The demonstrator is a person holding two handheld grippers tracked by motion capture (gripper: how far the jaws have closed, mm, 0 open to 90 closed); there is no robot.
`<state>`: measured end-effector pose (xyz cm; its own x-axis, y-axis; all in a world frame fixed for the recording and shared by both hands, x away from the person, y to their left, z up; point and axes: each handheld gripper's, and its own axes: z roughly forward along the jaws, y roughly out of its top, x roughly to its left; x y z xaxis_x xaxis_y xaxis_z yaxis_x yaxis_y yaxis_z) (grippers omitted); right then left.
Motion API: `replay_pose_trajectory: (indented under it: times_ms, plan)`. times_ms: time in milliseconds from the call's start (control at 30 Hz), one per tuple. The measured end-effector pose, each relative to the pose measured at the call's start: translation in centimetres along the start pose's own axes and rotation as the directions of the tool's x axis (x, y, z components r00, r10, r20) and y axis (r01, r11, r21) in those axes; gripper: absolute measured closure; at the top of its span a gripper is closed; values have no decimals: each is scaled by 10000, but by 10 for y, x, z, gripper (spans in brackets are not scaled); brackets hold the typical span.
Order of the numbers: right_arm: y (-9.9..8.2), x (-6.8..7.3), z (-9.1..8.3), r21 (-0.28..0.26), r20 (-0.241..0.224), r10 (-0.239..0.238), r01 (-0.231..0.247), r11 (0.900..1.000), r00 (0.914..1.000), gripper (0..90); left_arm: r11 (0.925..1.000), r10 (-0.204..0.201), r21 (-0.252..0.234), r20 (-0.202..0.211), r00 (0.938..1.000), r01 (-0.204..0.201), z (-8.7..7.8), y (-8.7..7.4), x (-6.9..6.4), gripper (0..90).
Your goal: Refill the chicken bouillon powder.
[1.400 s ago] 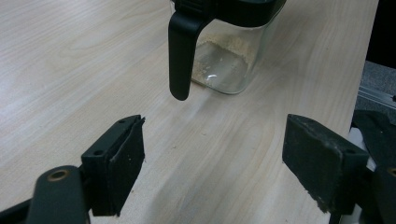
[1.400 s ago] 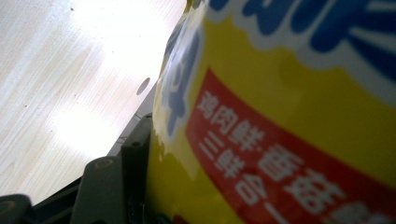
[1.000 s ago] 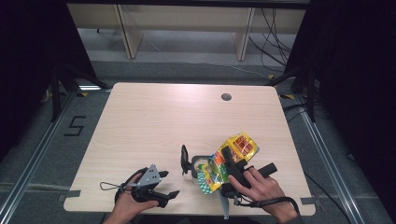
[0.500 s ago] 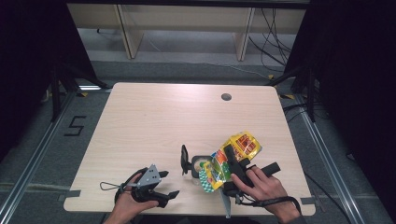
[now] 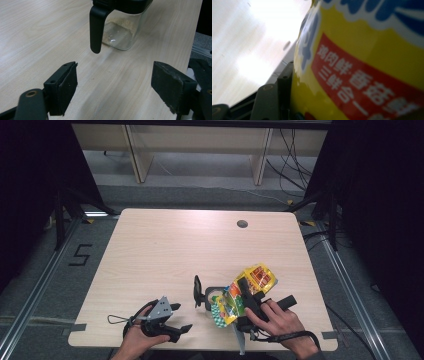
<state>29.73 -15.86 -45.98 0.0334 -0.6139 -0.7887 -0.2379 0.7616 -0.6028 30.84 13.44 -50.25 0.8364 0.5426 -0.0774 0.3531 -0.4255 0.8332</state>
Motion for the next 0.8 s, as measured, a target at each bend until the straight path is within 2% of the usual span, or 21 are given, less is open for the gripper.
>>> replay_pose_trajectory:
  times_ms: [67,100,133,167,200,233,300,333,433,467,500,533,600,633,667,700,800]
  plan:
    - [-2,1,0,-28,-154,60,-60,10000,9999,405,9994,336,107,-9,9994,-336,-2,1,2,207]
    - [-2,1,0,-28,-154,60,-60,10000,9999,405,9994,336,107,-9,9994,-336,-2,1,2,207]
    - [-3,0,-1,-15,-199,113,-113,9999,9997,405,9998,101,177,-105,9999,-99,-2,0,2,207]
    - [-4,-8,0,-189,-31,-337,336,9993,9994,405,9995,196,255,-97,9998,-193,-2,1,3,207]
    - [-4,-8,0,-189,-31,-337,336,9993,9994,405,9995,196,255,-97,9998,-193,-2,1,3,207]
    - [-4,-8,0,-153,-36,-330,329,9993,9995,406,9997,186,137,6,9998,-186,-2,1,2,207]
    - [-3,-2,-1,66,-218,106,-105,9999,9997,406,9999,24,98,-5,10000,-24,-1,1,0,207]
    - [-2,1,0,-95,-320,53,-56,9999,9995,407,9997,175,142,5,9998,-175,-2,1,1,207]
    - [-3,0,-1,-40,-234,48,-49,10000,9997,406,9995,319,68,43,9995,-320,-2,1,3,207]
    - [-4,-7,-1,-241,66,-406,408,9989,9992,406,9992,382,120,-29,9993,-382,-2,1,3,207]
    - [-4,-7,-1,-241,66,-406,408,9989,9992,406,9992,382,120,-29,9993,-382,-2,1,3,207]
    - [-5,-9,-2,-190,146,-409,412,9990,9991,407,9999,106,105,-95,9999,-105,-2,1,1,207]
    - [-6,-11,-3,-162,27,-399,400,9991,9992,407,9998,151,132,10,9999,-151,-2,1,1,207]
    - [-6,-10,-3,-202,12,-406,406,9990,9992,407,9999,35,124,18,10000,-35,-2,1,0,207]
    - [-6,-9,-2,-200,1,-402,402,9990,9992,407,9999,35,121,15,10000,-35,-2,1,0,207]
    - [-6,-8,-2,-174,-41,-450,449,9988,9990,406,9996,268,132,-22,9996,-267,-2,1,2,207]
    - [-6,-6,-1,-285,-115,-590,587,9979,9982,406,9997,234,13,6,9997,-234,-2,1,2,207]
